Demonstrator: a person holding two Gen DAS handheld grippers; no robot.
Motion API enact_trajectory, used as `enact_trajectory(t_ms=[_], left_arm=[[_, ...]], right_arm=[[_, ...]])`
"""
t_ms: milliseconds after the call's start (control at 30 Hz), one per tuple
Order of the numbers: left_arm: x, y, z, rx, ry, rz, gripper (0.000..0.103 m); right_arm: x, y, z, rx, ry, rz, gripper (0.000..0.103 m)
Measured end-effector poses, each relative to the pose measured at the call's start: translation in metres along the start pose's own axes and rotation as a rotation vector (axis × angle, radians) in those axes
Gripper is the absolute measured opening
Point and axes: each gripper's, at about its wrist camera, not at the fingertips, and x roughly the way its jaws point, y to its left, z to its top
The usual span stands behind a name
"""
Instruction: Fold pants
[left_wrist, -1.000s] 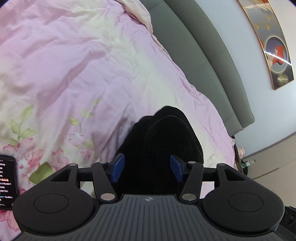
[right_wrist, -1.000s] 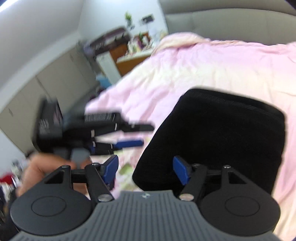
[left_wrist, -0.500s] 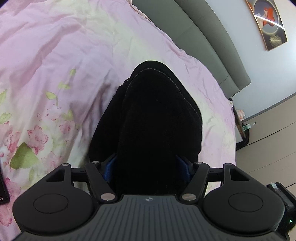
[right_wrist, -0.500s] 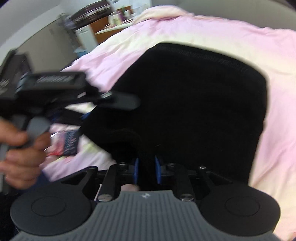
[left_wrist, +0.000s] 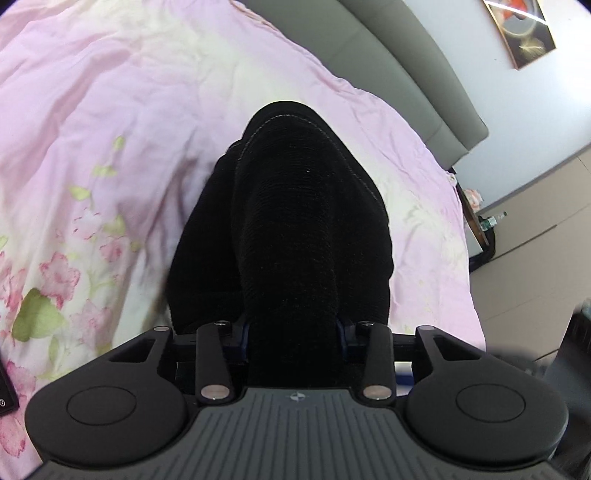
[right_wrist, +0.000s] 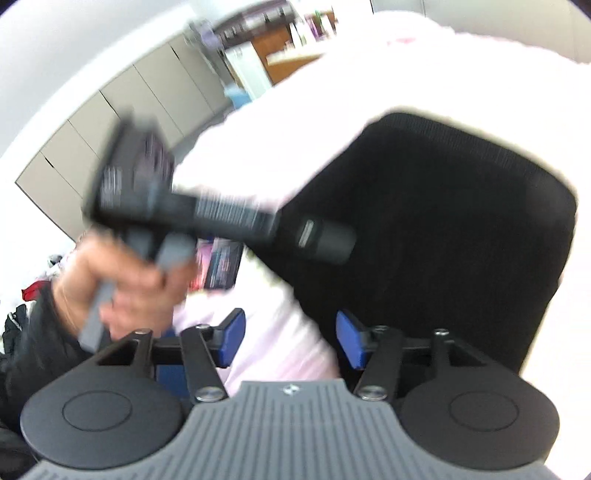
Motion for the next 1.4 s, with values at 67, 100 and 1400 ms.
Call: enact_trajectory(t_ms=[67, 100, 1400], left_arm=[[0.003, 0.002, 0.0, -0.004, 0.006, 0.004, 0.044], [0.005, 0.005, 0.0, -0.014, 0.01, 0.004, 0.044], [0.019, 0.037, 0.01, 0.007, 0.019, 0.176, 0.059]], right_arm=[[-0.015, -0.018, 0.029, -0.014, -0.054, -0.039, 0.071], [-0.018, -0.028, 0.044, -0.016, -0.076, -0.05, 0.076], [0.157, -0.11, 0.141, 0.17, 0.025, 0.015, 0.031]])
